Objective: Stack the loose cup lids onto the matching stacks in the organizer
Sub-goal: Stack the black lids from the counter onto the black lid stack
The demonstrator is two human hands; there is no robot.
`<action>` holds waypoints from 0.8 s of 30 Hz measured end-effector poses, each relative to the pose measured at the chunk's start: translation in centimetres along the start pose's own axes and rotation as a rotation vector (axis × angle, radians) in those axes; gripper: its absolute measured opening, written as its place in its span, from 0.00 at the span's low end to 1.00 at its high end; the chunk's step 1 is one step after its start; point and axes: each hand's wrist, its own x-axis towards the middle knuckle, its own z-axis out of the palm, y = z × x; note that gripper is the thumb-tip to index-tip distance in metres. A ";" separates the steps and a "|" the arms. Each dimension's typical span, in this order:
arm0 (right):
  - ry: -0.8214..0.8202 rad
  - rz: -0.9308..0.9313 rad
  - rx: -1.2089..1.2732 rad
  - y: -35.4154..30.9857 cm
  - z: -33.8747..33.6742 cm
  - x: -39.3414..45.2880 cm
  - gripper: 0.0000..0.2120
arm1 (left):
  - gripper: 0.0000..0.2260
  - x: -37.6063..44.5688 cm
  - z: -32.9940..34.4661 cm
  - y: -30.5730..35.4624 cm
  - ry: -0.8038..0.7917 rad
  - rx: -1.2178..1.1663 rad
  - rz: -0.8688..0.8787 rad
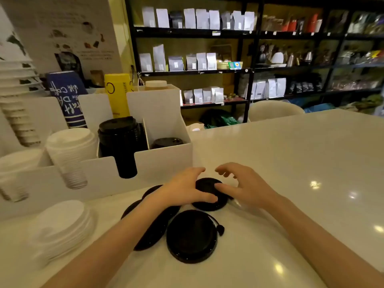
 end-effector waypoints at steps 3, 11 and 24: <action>-0.069 0.042 -0.015 0.1 -0.1 0.2 0.20 | 0.41 0.2 0.2 0.0 -0.045 0.097 -0.022; -0.056 0.074 0.087 0.7 0.5 0.5 0.14 | 0.39 0.5 0.6 0.2 0.007 0.074 -0.029; 0.201 -0.028 0.239 -3.5 -2.1 3.2 0.11 | 0.30 -1.3 -4.4 1.5 0.455 -0.178 0.097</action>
